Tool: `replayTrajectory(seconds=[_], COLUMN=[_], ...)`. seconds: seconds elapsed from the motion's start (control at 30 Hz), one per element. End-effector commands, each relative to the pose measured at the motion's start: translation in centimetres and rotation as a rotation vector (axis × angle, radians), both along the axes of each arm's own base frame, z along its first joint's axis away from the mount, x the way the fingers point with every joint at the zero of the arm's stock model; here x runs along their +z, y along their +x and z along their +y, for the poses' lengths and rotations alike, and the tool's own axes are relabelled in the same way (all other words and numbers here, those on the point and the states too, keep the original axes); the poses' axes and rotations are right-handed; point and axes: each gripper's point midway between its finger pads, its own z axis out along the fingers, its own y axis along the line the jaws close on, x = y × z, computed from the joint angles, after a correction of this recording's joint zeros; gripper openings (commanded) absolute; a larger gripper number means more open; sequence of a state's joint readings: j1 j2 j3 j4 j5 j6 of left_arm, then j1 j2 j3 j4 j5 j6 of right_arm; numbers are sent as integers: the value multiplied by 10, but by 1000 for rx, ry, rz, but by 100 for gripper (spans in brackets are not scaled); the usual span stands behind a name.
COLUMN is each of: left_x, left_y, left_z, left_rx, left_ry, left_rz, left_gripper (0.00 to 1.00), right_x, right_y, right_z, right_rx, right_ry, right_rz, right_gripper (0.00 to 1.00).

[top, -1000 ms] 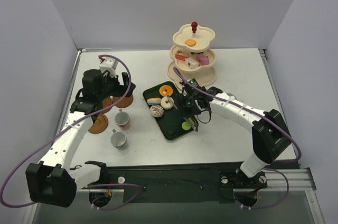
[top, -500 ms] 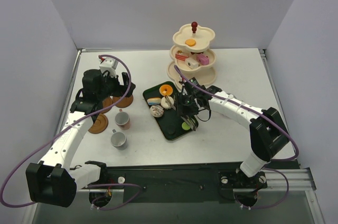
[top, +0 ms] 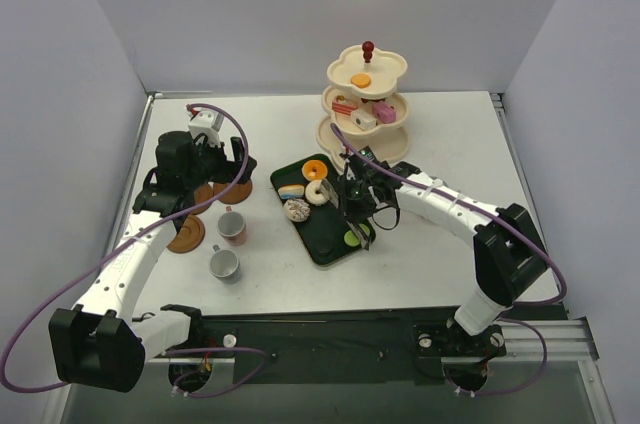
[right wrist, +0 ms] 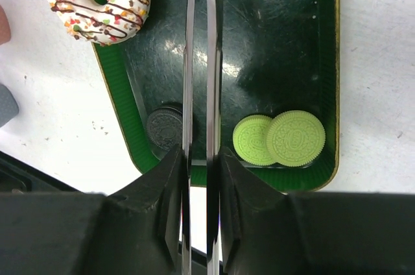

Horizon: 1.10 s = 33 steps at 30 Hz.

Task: Serve the afternoon tea

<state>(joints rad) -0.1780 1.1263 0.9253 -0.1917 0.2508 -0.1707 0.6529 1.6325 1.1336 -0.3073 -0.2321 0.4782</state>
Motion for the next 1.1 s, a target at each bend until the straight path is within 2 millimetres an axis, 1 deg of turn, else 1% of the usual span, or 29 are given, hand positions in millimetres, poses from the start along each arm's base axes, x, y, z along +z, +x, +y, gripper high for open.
replayTrajectory(seconds=[0.0, 0.1, 0.13, 0.23, 0.37, 0.47, 0.67, 0.7, 0.73, 0.77, 0.87, 0.97, 1.03, 1.07], left_x=[24, 24, 25, 26, 28, 29, 27, 27, 27, 27, 24, 25, 25, 24], left_y=[4, 3, 3, 2, 2, 2, 2, 2, 2, 2, 2, 3, 3, 3], left_z=[-2, -1, -1, -2, -2, -2, -2, -3, -2, -2, -3, -3, -1, -1], left_rx=[-13, -12, -10, -13, -14, -13, -13, -14, -14, -13, -15, -14, -8, -9], left_ry=[-4, -3, -4, -7, -10, -12, -11, -11, -10, -11, -8, -8, -5, -3], left_rz=[-64, -67, -68, -71, -75, -77, -71, -73, -72, -71, -66, -65, -69, -66], left_gripper=[94, 94, 94, 94, 94, 94, 94, 94, 94, 94, 94, 94, 94, 94], right_x=[31, 46, 47, 60, 68, 67, 61, 61, 59, 60, 58, 56, 51, 52], right_y=[8, 5, 5, 1, 1, 4, 9, 13, 14, 18, 30, 46, 56, 62], right_z=[-10, -18, -23, -38, -67, -89, -117, -124, -127, -134, -146, -159, -165, -170], right_rx=[-34, -44, -56, -85, -138, -179, -224, -244, -241, -256, -286, -323, -341, -357], right_ry=[-9, -2, -7, 3, 1, -6, -5, -5, -3, -3, -11, 8, 18, 21], right_rz=[-72, -115, -119, -152, -181, -167, -136, -134, -130, -136, -143, -151, -138, -145], right_gripper=[11, 5, 3, 1, 0, 0, 0, 0, 0, 0, 0, 0, 0, 0])
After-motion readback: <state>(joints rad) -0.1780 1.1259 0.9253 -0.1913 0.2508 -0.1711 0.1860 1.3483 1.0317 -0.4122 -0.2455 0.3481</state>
